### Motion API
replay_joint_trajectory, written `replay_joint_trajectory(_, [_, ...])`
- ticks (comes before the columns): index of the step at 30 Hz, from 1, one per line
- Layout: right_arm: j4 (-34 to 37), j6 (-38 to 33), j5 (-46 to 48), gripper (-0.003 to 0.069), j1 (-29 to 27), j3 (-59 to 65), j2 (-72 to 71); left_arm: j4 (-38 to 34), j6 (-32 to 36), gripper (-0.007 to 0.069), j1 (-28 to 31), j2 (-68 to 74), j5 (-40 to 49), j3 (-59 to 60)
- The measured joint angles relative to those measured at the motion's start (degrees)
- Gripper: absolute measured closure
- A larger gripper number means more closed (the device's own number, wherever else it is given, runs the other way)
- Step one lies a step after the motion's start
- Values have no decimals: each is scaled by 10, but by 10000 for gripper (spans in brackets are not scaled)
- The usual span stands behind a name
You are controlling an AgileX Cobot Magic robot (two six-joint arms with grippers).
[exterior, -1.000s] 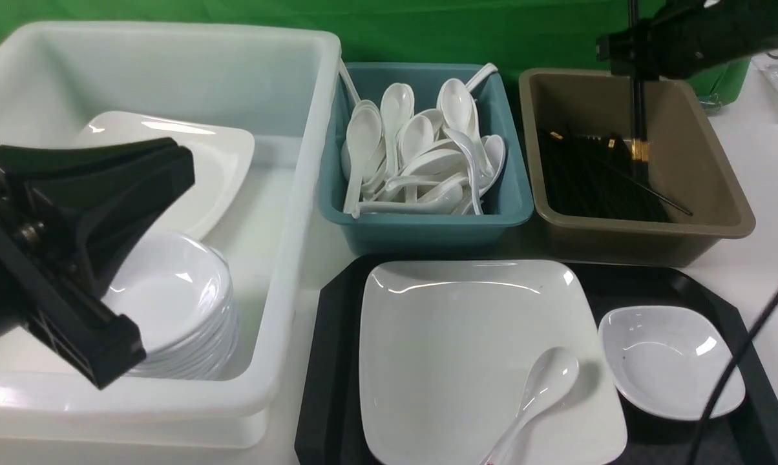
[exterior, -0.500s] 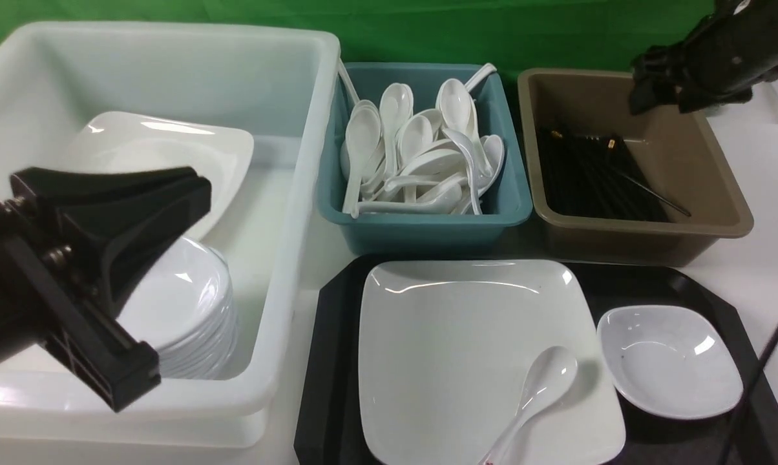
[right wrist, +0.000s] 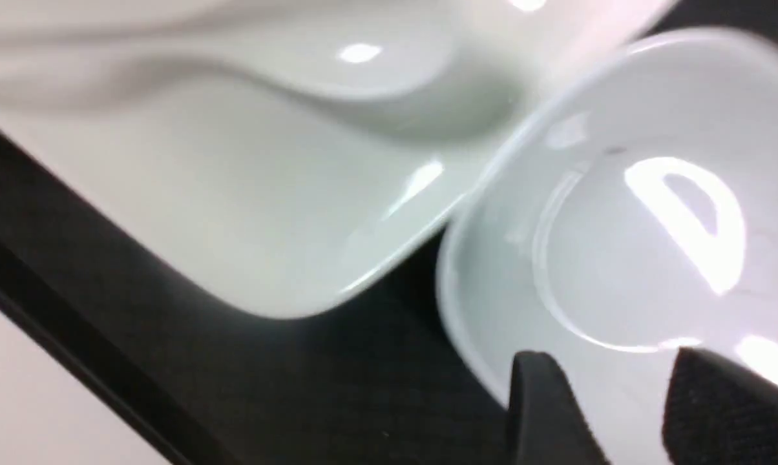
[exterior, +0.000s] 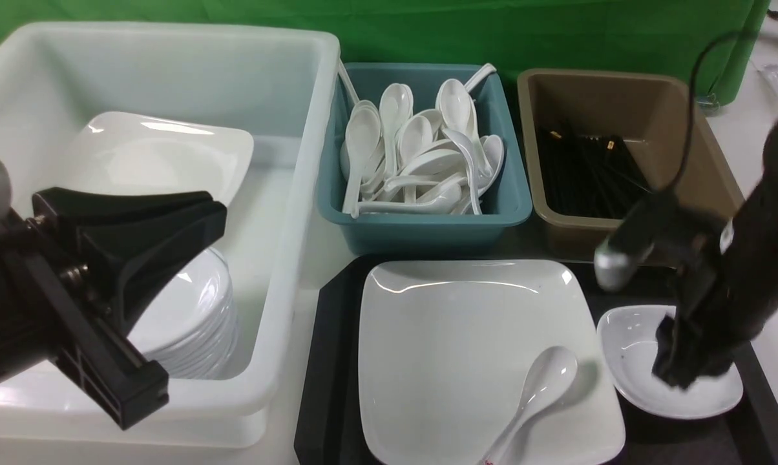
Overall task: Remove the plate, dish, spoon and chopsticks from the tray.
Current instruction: Use the right arm to grab a small plate from the dinner plate
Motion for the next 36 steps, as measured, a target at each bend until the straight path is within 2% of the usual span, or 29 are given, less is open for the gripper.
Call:
replay_joint_trajectory(7, [-2, -31, -183, 342, 7, 116, -3, -2, 0, 608, 0, 0, 2, 0])
replay_joint_trajectory(14, [-3, -35, -204, 157, 7, 117, -2, -2, 0, 608, 0, 0, 5, 0])
replay_joint_trajectory(17, [-4, -35, -179, 118, 7, 103, -3, -2, 0, 608, 0, 0, 7, 0])
replay_joint_trajectory(25, [-4, -22, -139, 112, 7, 91, -11, -3, -1, 608, 0, 0, 8, 0])
replay_joint_trajectory(36, [-35, -39, -224, 116, 7, 130, 32, -4, -1, 608, 0, 0, 8, 0])
